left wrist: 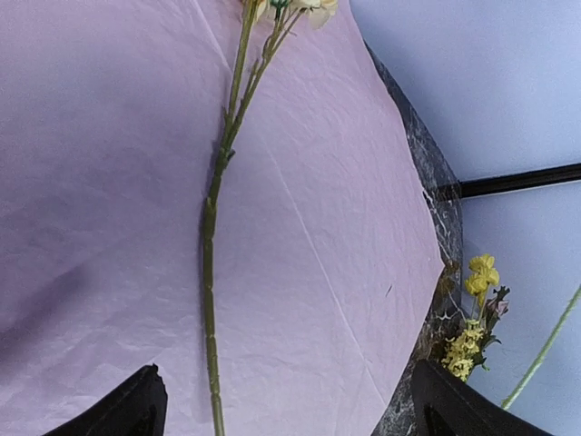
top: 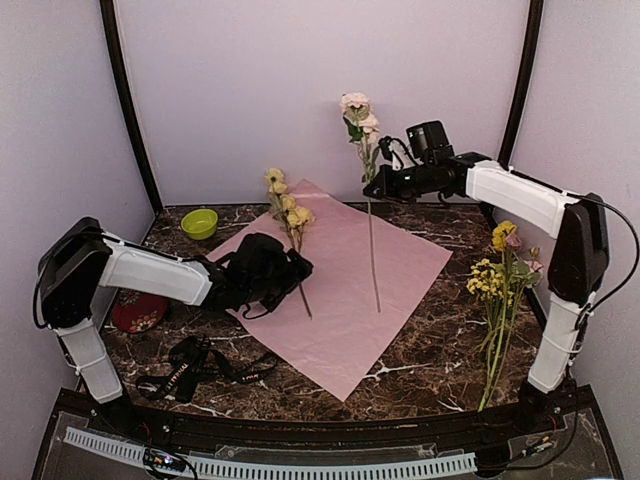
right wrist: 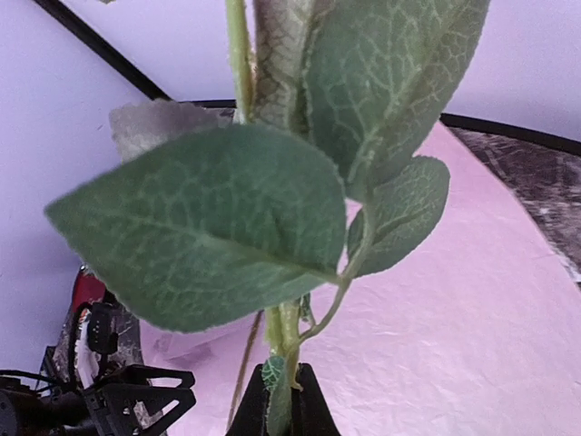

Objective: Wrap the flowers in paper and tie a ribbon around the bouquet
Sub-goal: Place the fake flower on the flattened wrapping paper, then place the fake flower in the folded bouquet, then place the fake flower at the center of the board.

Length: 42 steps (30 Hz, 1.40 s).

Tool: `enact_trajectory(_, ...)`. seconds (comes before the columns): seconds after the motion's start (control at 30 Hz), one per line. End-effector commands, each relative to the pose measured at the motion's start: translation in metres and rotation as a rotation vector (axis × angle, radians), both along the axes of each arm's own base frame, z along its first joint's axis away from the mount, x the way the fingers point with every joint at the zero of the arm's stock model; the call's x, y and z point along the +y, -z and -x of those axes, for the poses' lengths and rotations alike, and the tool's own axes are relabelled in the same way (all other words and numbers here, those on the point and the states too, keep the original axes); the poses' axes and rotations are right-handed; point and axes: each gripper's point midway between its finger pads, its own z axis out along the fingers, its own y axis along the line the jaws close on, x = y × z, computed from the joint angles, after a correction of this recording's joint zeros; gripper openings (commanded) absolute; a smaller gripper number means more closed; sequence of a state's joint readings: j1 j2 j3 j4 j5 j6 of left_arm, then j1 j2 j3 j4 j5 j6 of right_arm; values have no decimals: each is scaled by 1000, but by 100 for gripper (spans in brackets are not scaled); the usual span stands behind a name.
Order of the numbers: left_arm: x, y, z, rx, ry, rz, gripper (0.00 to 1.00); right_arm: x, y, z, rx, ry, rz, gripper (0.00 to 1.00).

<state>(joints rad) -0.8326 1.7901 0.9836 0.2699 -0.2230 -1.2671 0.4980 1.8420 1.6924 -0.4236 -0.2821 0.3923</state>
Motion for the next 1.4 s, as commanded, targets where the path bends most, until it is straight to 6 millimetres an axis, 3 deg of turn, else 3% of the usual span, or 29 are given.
enact_trajectory(0.0,61,-24,6,-113,-114,-167,96,65,20,6,100,-110,-139,0)
enact_trajectory(0.2,98,-47,10,-234,-95,-353,98,116,69,-15,147,-136,-99,0)
enact_trajectory(0.37,107,-49,10,-262,-25,-446,98,128,115,-37,180,-95,-28,0)
enact_trajectory(0.43,114,-45,11,-253,-23,-469,98,128,131,-42,183,-71,-3,6)
enact_trajectory(0.53,124,-42,12,-250,-28,-485,98,128,142,-44,178,-80,28,28)
enact_trajectory(0.6,129,-44,12,-263,-20,-503,98,123,140,-47,158,-75,74,43)
enact_trajectory(0.7,133,-48,10,-290,1,-554,98,106,121,-52,100,-41,159,51)
enact_trajectory(0.77,132,-51,6,-309,30,-580,99,86,99,-51,52,-1,232,53)
enact_trajectory(0.83,129,-55,2,-332,69,-608,99,53,84,-46,24,61,338,52)
enact_trajectory(1.0,125,-67,-12,-395,130,-626,99,-81,83,-4,87,320,629,44)
enact_trajectory(1.13,122,-71,-20,-420,169,-619,99,-178,100,48,225,499,656,36)
enact_trajectory(1.23,116,-69,-26,-424,205,-605,99,-221,109,89,316,587,625,38)
enact_trajectory(1.37,102,-59,-31,-407,269,-585,99,-247,136,141,449,665,642,58)
